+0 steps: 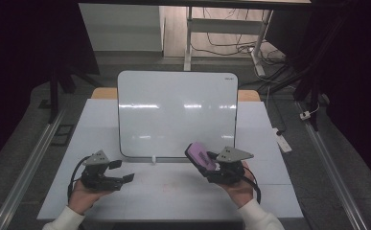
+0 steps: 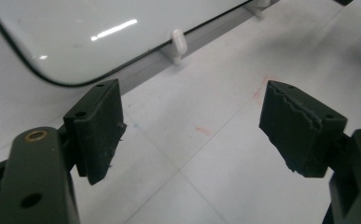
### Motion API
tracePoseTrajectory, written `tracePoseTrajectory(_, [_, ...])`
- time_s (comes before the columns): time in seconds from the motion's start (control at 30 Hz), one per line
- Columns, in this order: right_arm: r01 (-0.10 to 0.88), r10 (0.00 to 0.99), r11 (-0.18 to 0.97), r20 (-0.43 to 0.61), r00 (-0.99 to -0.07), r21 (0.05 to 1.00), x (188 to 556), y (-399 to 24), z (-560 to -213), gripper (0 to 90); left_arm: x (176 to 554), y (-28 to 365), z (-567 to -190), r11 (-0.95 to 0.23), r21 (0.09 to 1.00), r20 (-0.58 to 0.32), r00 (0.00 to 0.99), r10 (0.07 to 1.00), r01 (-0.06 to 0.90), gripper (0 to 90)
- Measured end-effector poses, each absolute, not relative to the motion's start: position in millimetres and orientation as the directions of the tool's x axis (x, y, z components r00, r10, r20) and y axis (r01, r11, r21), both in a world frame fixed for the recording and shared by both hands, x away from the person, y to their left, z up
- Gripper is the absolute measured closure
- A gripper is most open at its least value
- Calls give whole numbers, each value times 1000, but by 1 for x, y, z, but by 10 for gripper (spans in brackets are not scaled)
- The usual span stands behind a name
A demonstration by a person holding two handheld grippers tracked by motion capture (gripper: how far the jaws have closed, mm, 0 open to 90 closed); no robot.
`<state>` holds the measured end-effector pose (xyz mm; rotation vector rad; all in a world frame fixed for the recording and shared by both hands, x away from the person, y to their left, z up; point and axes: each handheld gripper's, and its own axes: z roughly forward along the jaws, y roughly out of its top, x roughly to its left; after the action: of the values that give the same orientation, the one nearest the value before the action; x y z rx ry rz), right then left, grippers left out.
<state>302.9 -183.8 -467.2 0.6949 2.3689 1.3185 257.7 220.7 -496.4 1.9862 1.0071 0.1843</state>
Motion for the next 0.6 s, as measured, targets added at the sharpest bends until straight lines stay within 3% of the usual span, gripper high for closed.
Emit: tracePoseTrajectory(0.6, [244,518,475,-45,-854,846,301,-175,-474,400,281,175,-470,-340,787,-219,748,626,515,220])
